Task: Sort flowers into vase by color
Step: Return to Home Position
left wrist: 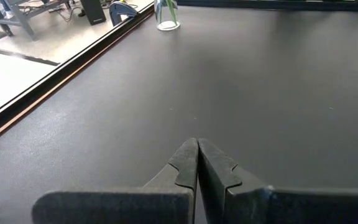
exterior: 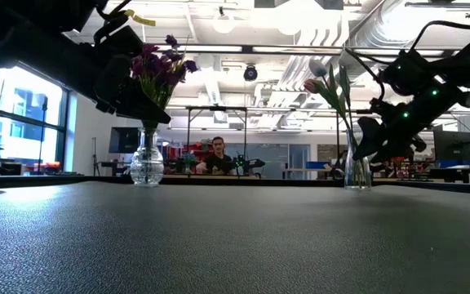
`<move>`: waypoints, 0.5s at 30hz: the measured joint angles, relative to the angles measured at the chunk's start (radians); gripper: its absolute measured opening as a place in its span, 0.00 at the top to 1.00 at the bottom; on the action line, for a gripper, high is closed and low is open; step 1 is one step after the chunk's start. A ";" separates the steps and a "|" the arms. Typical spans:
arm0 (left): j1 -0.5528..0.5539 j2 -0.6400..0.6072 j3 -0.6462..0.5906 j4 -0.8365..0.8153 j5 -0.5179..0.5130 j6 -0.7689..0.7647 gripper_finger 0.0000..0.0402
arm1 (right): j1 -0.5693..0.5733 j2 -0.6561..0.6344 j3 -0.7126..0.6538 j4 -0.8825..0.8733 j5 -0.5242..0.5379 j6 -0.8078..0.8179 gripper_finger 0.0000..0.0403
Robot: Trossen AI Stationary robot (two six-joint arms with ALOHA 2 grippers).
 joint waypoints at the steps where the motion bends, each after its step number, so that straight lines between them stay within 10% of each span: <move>1: 0.000 0.000 0.000 0.000 0.000 0.000 1.00 | 0.000 -0.002 0.000 -0.018 -0.011 0.020 0.28; 15: 0.000 0.000 0.000 0.000 0.000 0.000 1.00 | 0.045 -0.003 0.000 -0.170 -0.128 0.222 0.32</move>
